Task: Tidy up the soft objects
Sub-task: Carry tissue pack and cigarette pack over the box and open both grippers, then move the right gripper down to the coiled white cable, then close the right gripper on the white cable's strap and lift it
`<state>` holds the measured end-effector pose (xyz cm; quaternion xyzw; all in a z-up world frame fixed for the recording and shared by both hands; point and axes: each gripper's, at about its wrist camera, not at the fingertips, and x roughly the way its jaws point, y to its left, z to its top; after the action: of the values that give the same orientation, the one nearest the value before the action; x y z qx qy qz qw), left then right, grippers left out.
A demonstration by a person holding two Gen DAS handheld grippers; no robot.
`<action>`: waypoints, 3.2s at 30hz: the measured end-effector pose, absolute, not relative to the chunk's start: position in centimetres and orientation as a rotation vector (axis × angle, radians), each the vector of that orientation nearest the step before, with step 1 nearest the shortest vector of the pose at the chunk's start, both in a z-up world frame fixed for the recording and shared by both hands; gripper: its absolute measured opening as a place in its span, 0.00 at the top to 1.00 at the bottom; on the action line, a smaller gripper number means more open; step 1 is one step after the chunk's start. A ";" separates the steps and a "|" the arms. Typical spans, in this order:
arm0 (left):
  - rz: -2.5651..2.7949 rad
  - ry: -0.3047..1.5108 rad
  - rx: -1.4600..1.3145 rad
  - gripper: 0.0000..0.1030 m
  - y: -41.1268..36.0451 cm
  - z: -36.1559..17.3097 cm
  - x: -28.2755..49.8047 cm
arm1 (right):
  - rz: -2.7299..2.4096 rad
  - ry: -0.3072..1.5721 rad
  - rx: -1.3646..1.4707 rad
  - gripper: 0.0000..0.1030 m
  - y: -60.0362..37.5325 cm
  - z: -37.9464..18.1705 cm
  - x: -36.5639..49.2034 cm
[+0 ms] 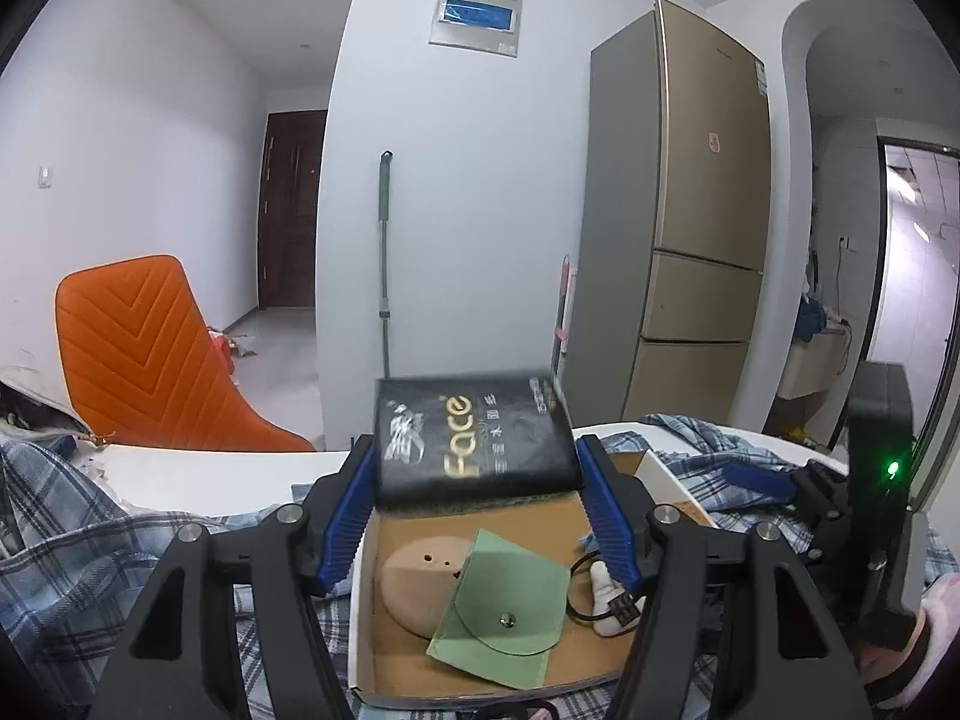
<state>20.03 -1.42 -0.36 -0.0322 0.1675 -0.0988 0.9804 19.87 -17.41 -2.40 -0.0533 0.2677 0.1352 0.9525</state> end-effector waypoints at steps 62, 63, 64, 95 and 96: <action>-0.193 0.249 -0.062 0.00 0.7 1.0 2.9 | 0.346 0.801 -0.130 0.14 -17.5 0.7 5.2; -0.194 0.251 -0.069 0.00 0.8 1.1 2.8 | 0.375 0.861 -0.121 0.15 -17.0 -0.1 5.3; -0.195 0.249 -0.074 0.00 0.9 1.1 2.7 | 0.395 0.903 -0.110 0.20 -16.7 -0.8 5.2; -0.174 0.213 -0.086 0.00 1.7 1.6 1.9 | 0.473 0.981 -0.252 0.78 -15.1 -2.8 6.5; -0.173 0.214 -0.083 0.00 1.7 1.5 2.0 | 0.455 0.980 -0.248 0.78 -15.3 -2.7 7.1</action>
<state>1.95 1.66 1.53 -0.0415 0.1067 -0.0864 0.9897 7.13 -15.29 -2.66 -0.1178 0.4653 0.2159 0.8503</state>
